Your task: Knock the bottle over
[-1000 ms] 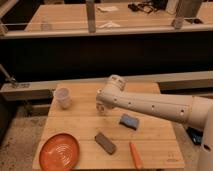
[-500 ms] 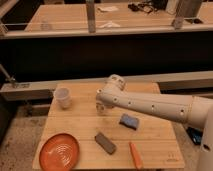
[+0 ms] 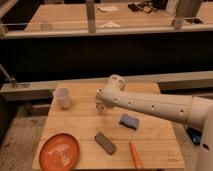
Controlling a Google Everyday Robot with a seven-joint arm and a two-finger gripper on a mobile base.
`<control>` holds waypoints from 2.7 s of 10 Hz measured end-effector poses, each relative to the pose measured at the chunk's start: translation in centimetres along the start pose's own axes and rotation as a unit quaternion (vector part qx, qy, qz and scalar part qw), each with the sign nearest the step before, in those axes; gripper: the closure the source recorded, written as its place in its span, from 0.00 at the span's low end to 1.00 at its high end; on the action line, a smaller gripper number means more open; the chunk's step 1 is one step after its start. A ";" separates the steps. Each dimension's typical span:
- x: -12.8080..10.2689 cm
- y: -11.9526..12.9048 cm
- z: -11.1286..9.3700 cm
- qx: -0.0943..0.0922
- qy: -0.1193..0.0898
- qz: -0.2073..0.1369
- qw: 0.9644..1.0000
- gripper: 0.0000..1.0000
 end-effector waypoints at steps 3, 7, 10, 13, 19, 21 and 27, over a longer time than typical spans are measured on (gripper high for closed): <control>-0.1 -0.1 0.2 0.002 -0.003 -0.001 1.000 0.86; -0.2 -0.3 0.5 0.005 -0.007 -0.002 1.000 0.86; -0.2 -0.3 0.8 0.006 -0.010 -0.003 1.000 0.86; -0.2 -0.4 1.1 0.006 -0.015 -0.005 1.000 0.86; -0.6 -0.5 1.4 0.007 -0.025 -0.008 1.000 0.86; -0.7 -0.6 1.6 0.007 -0.029 -0.008 1.000 0.86; -0.8 -0.5 2.0 0.006 -0.040 -0.010 0.999 0.86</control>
